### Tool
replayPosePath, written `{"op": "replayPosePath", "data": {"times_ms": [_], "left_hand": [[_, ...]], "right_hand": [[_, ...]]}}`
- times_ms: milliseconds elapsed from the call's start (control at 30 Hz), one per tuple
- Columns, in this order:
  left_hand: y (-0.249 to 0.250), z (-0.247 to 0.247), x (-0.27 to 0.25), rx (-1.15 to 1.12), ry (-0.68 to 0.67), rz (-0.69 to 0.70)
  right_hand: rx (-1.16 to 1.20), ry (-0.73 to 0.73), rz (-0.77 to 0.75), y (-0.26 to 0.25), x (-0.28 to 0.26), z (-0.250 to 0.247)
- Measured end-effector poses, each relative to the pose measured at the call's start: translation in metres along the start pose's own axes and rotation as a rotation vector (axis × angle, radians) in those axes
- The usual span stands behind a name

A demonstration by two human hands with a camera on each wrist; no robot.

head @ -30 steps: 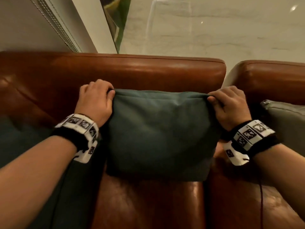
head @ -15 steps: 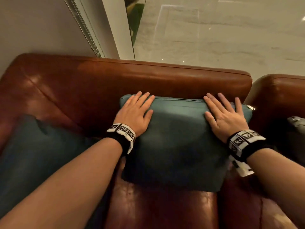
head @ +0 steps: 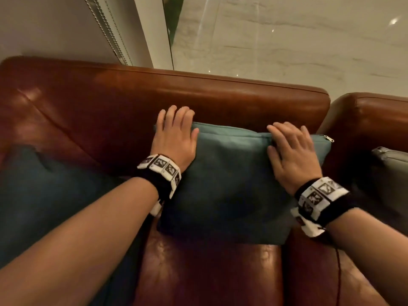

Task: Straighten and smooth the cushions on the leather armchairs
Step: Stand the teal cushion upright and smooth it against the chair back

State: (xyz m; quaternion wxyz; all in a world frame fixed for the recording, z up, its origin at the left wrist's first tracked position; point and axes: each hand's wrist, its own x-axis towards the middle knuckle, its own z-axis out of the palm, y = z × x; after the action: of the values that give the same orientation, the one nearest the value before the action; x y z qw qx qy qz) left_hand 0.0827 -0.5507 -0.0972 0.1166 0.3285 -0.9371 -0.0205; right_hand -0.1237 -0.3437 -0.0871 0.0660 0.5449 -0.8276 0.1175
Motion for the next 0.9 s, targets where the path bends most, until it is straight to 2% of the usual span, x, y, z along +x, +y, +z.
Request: {"op": "replayPosePath", "data": {"times_ms": [67,100,167,200,267,333,400,467,533,567,633,700,800,833,867,900], "left_hand": [[0.027,0.007,-0.024,-0.016,-0.060,0.202],[0.032,0.012,-0.029,0.007,-0.112,0.262],[0.031,0.020,-0.023,0.044,-0.156,0.222],[0.029,0.023,-0.017,0.055,-0.161,0.179],[0.025,0.024,-0.012,0.077,-0.111,0.136],[0.033,0.021,-0.022,0.053,0.002,0.050],[0.056,0.024,-0.050,-0.012,0.090,0.011],[0.083,0.041,-0.089,-0.032,0.059,0.196],[0.090,0.064,-0.119,0.026,-0.045,0.404],[0.083,0.070,-0.123,0.054,-0.076,0.421],[0.059,0.070,-0.116,0.075,-0.110,0.289],[0.027,0.064,-0.105,0.090,-0.086,0.062],[0.000,0.043,-0.085,0.035,-0.034,-0.256],[0.005,0.034,-0.077,0.015,-0.005,-0.270],[0.016,0.026,-0.067,-0.002,0.008,-0.205],[0.031,0.021,-0.056,-0.013,0.007,-0.078]], "right_hand": [[0.073,0.011,-0.212,-0.042,-0.043,0.014],[0.059,-0.065,-0.370,-0.061,-0.071,0.029],[-0.129,-0.305,-0.685,-0.076,-0.123,0.059],[-0.238,-0.374,-0.784,-0.067,-0.133,0.072],[-0.299,-0.356,-0.825,-0.042,-0.118,0.082],[-0.280,-0.247,-0.729,-0.024,-0.087,0.074],[-0.256,-0.157,-0.531,-0.017,-0.059,0.058],[-0.216,-0.091,-0.288,-0.012,-0.033,0.046],[-0.172,-0.107,-0.090,-0.005,-0.010,0.036],[-0.153,-0.127,-0.040,-0.002,-0.002,0.034],[-0.140,-0.158,-0.035,0.001,0.001,0.032],[-0.149,-0.152,-0.029,0.005,-0.006,0.032],[-0.135,-0.128,0.092,0.012,-0.015,0.025],[-0.125,-0.108,0.114,0.008,-0.018,0.023],[-0.114,-0.091,0.100,-0.002,-0.021,0.024],[-0.098,-0.085,0.049,-0.017,-0.023,0.025]]}}
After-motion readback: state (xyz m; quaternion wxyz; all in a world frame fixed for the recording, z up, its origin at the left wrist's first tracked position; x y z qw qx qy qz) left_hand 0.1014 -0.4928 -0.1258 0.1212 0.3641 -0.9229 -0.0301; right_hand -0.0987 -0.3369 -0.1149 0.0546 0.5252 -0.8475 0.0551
